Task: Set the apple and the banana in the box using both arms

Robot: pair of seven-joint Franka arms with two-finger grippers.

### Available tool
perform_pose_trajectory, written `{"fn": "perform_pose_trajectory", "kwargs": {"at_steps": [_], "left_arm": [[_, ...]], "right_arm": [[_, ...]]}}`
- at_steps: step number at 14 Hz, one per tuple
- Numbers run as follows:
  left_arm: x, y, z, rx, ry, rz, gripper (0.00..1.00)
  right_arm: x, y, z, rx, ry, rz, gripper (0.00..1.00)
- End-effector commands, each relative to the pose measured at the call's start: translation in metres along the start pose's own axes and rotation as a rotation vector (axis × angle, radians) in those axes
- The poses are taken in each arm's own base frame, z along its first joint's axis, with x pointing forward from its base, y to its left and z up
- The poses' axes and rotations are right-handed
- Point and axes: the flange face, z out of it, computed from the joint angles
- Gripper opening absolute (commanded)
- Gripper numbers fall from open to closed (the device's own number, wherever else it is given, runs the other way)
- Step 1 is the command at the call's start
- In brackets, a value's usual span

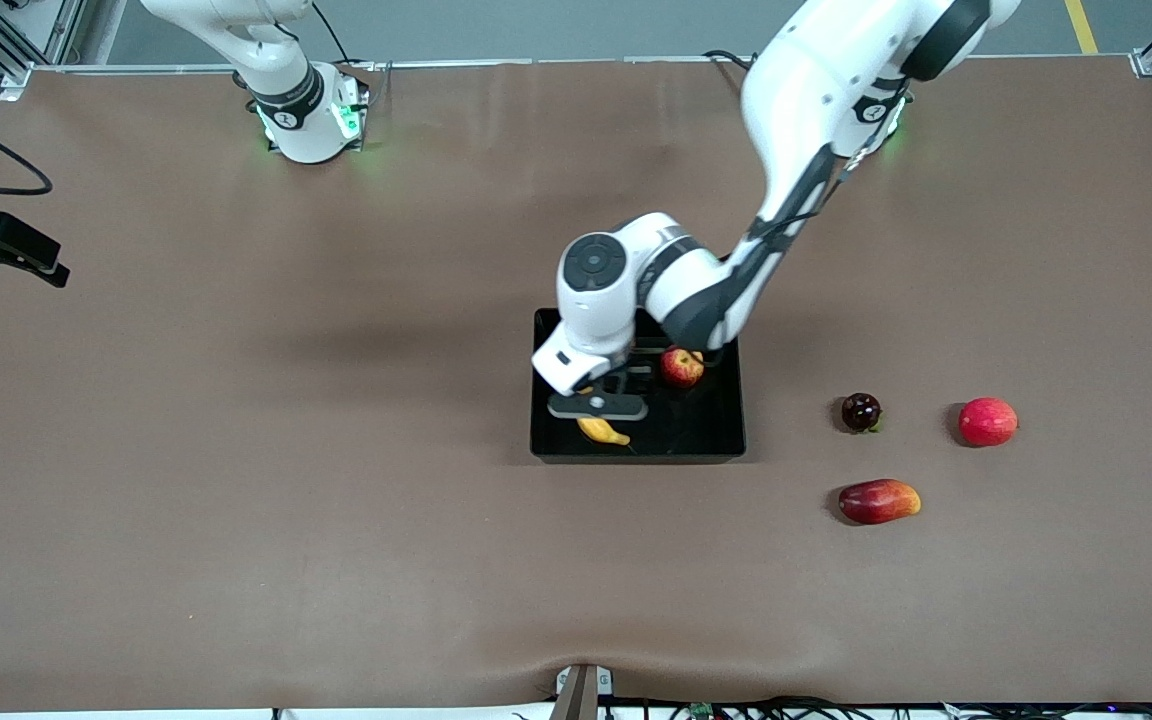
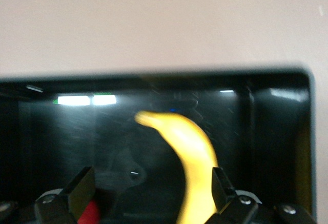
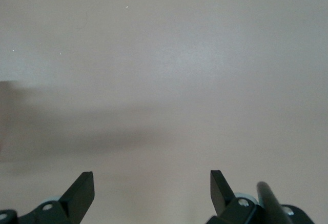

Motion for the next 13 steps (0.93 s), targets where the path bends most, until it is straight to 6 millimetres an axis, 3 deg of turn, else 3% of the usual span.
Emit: {"fn": "perform_pose_trajectory", "kwargs": {"at_steps": [1,4,6,9,13], "left_arm": [[0.033,-0.073,-0.084,0.055,0.01,-0.047,1.0],[0.061,-0.156,-0.141,0.099,-0.022,0.029,1.0],[0.079,-0.233,-0.173,0.089,-0.079,0.031,1.0],[0.081,-0.319,-0.214,0.091,-0.139,0.021,1.0],[0.062,-0.381,-0.266,0.071,-0.18,0.036,1.0]], "right_arm": [[-0.001,0.005,-0.002,-0.002,0.002,-0.002,1.0],[0.0,0.005,-0.001,-0.002,-0.001,-0.002,1.0],[0.0,0.005,-0.001,-0.002,-0.001,-0.002,1.0],[0.0,0.004,-0.001,-0.002,0.001,-0.003,1.0],[0.001,0.002,0.0,0.001,-0.001,-0.006,1.0]]}}
